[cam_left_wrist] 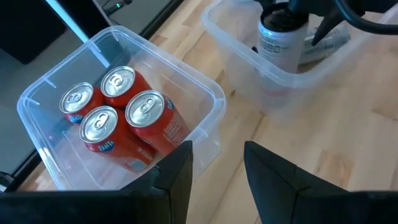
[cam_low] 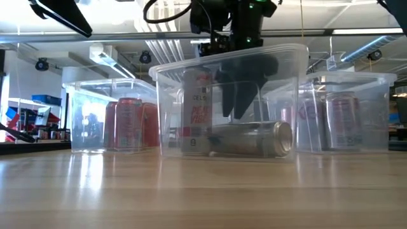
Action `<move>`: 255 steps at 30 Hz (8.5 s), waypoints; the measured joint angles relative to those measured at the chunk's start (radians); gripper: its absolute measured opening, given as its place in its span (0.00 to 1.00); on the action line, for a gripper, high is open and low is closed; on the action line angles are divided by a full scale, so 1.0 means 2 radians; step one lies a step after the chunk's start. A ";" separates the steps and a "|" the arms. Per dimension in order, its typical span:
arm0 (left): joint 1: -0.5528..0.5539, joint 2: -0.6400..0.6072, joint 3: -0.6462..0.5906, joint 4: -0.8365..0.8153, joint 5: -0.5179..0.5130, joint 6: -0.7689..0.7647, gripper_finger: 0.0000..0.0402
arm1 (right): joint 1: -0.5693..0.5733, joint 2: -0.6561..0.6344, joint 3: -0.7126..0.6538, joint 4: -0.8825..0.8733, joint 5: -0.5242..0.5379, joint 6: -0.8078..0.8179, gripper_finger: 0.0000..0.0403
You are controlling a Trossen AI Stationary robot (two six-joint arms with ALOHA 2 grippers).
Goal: Sort soda cans
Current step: Remove the white-pink soda can from the middle transparent bin, then adjust the middle transparent bin on the table
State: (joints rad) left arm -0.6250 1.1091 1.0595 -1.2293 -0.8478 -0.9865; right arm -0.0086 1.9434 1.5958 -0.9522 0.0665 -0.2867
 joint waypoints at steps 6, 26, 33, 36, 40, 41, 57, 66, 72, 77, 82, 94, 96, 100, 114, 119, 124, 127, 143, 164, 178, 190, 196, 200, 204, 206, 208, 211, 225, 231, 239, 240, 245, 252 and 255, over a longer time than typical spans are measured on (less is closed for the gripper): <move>0.000 0.000 0.000 0.000 0.000 0.000 0.32 | 0.003 0.001 -0.001 -0.011 0.001 0.064 0.84; 0.000 0.000 0.000 0.003 0.000 0.001 0.32 | 0.017 -0.006 0.006 0.017 0.014 -0.069 0.88; 0.000 0.000 0.000 0.011 0.000 0.003 0.32 | 0.008 -0.018 0.003 0.060 0.012 -0.104 0.88; 0.000 0.000 0.000 0.011 -0.001 0.003 0.32 | 0.002 -0.012 0.003 0.076 0.012 -0.090 0.88; 0.000 0.000 0.000 0.012 -0.002 0.002 0.32 | 0.002 -0.020 0.006 0.077 0.013 -0.089 0.88; 0.000 0.000 0.000 0.015 -0.003 0.001 0.32 | 0.003 -0.023 0.007 0.078 0.008 -0.087 0.88; 0.000 0.001 -0.001 0.031 0.000 0.002 0.32 | -0.013 -0.027 0.007 0.171 -0.062 0.014 0.73; 0.000 0.001 -0.001 0.031 -0.003 0.036 0.32 | -0.018 -0.042 0.058 0.078 -0.055 0.017 0.63; 0.000 0.001 -0.001 0.032 -0.019 0.049 0.32 | 0.009 -0.083 0.177 -0.032 0.057 0.002 0.63; 0.001 0.001 -0.001 0.044 -0.029 0.043 0.32 | 0.043 -0.117 0.249 -0.093 0.054 0.049 0.63; 0.004 0.001 -0.001 0.095 -0.026 0.045 0.32 | 0.102 -0.169 0.254 -0.160 0.019 0.148 0.63; 0.004 0.001 -0.001 0.161 -0.028 0.070 0.37 | 0.290 -0.235 0.052 -0.185 0.125 0.391 0.63; 0.004 0.001 -0.001 0.161 -0.028 0.070 0.40 | 0.310 -0.241 0.008 -0.151 0.141 0.423 0.63; 0.005 0.001 -0.001 0.162 -0.042 0.070 0.46 | 0.339 -0.250 -0.069 -0.111 0.150 0.480 0.63; 0.093 0.044 -0.001 0.229 0.056 0.062 0.49 | 0.396 -0.248 -0.196 -0.010 0.178 0.575 0.63; 0.169 0.083 0.001 0.287 0.094 0.109 0.51 | 0.399 -0.247 -0.213 0.016 0.186 0.563 0.66; 0.217 0.132 0.027 0.303 0.108 0.146 0.58 | 0.401 -0.246 -0.227 0.022 0.186 0.553 0.65; 0.240 0.169 0.050 0.290 0.110 0.140 0.62 | 0.403 -0.246 -0.233 0.026 0.189 0.551 0.65; 0.291 0.297 0.133 0.213 0.167 0.139 0.56 | 0.422 -0.245 -0.232 0.021 0.193 0.540 0.77; 0.244 0.302 0.182 0.165 0.193 0.137 0.03 | 0.431 -0.248 -0.106 -0.056 0.203 0.490 0.91; 0.146 0.299 0.270 0.063 0.102 0.133 0.02 | 0.423 -0.237 -0.090 0.053 0.310 0.369 0.91; 0.088 0.302 0.331 0.007 0.012 0.107 0.02 | 0.327 -0.146 -0.069 0.266 0.335 0.105 0.91; 0.064 0.303 0.334 -0.030 0.010 0.094 0.02 | 0.269 -0.084 -0.034 0.263 0.334 0.071 0.91; 0.037 0.308 0.333 -0.055 -0.039 0.106 0.02 | 0.245 -0.045 -0.005 0.248 0.330 0.070 0.91; 0.021 0.313 0.333 -0.088 -0.076 0.124 0.02 | 0.231 -0.010 0.023 0.242 0.332 0.063 0.91; 0.020 0.313 0.333 -0.108 -0.083 0.131 0.02 | 0.222 0.003 0.037 0.242 0.335 0.058 0.91; 0.020 0.313 0.333 -0.131 -0.085 0.137 0.02 | 0.213 0.015 0.051 0.244 0.335 0.055 0.91; 0.019 0.313 0.333 -0.155 -0.079 0.152 0.02 | 0.202 0.038 0.064 0.246 0.333 0.054 0.91; 0.000 0.332 0.268 -0.136 -0.108 0.208 0.02 | 0.195 0.119 0.100 0.250 0.349 0.070 0.91; -0.009 0.371 0.283 -0.150 -0.122 0.179 0.02 | 0.200 0.122 0.085 0.317 0.355 0.186 0.91; -0.013 0.382 0.315 -0.163 -0.119 0.135 0.02 | 0.205 0.121 0.028 0.480 0.405 0.253 0.91; -0.013 0.382 0.315 -0.164 -0.119 0.130 0.02 | 0.205 0.123 0.021 0.509 0.406 0.254 0.91; -0.019 0.387 0.313 -0.166 -0.141 0.125 0.02 | 0.215 0.139 0.003 0.581 0.431 0.248 0.91; -0.019 0.399 0.323 -0.168 -0.167 0.125 0.02 | 0.219 0.157 0.003 0.615 0.461 0.290 0.91; -0.024 0.408 0.345 -0.169 -0.170 0.127 0.02 | 0.220 0.167 0.004 0.627 0.483 0.299 0.91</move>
State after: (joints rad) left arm -0.6736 1.9245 1.7497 -1.5681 -1.1869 -0.7318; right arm 0.4320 2.2774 1.6035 0.3015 1.0317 0.3111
